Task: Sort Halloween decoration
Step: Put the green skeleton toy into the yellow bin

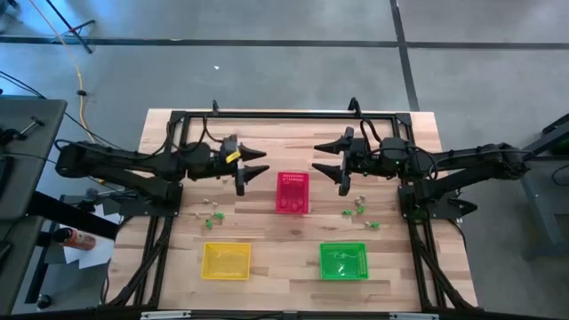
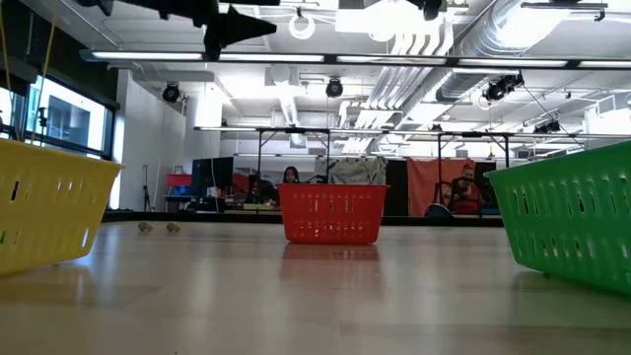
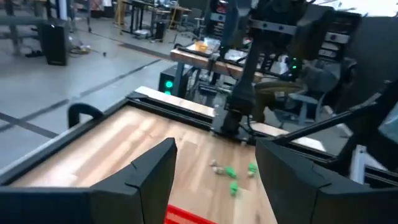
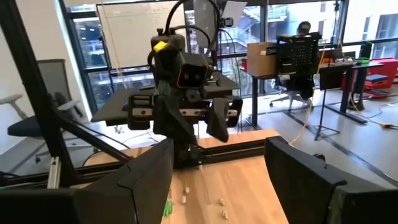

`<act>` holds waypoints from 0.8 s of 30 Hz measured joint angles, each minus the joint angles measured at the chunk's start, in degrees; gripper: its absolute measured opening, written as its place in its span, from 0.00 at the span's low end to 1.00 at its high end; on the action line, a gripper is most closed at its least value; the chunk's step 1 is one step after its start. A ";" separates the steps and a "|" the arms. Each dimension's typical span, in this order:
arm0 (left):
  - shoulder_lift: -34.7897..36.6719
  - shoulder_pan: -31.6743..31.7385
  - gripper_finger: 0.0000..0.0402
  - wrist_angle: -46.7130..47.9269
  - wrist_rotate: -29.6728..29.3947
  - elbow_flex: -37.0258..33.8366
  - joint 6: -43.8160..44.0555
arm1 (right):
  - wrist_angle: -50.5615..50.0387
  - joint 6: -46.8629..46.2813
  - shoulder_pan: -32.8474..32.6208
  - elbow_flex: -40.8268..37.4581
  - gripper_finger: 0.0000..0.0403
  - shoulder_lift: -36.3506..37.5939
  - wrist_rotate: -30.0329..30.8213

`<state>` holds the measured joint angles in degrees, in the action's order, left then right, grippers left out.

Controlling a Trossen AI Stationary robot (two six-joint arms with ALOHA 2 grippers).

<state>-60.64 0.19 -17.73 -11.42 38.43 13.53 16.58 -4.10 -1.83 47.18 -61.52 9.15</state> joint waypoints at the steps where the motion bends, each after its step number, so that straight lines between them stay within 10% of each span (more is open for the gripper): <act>1: 0.07 -0.46 0.53 -0.81 -0.11 -0.51 0.87 | -0.01 0.00 0.00 0.00 0.62 0.00 -0.41; 18: -0.35 -1.71 0.53 -6.22 -0.35 -1.11 -3.05 | -1.06 -0.16 0.00 0.00 0.62 -0.02 -0.77; 24: -0.35 -1.73 0.53 -6.11 -0.31 -1.11 -6.64 | -10.87 -13.43 0.77 0.00 0.62 -0.02 -1.77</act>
<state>-60.99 -1.54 -23.83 -11.73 37.32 6.89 5.71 -17.53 -1.05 47.18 -61.54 7.38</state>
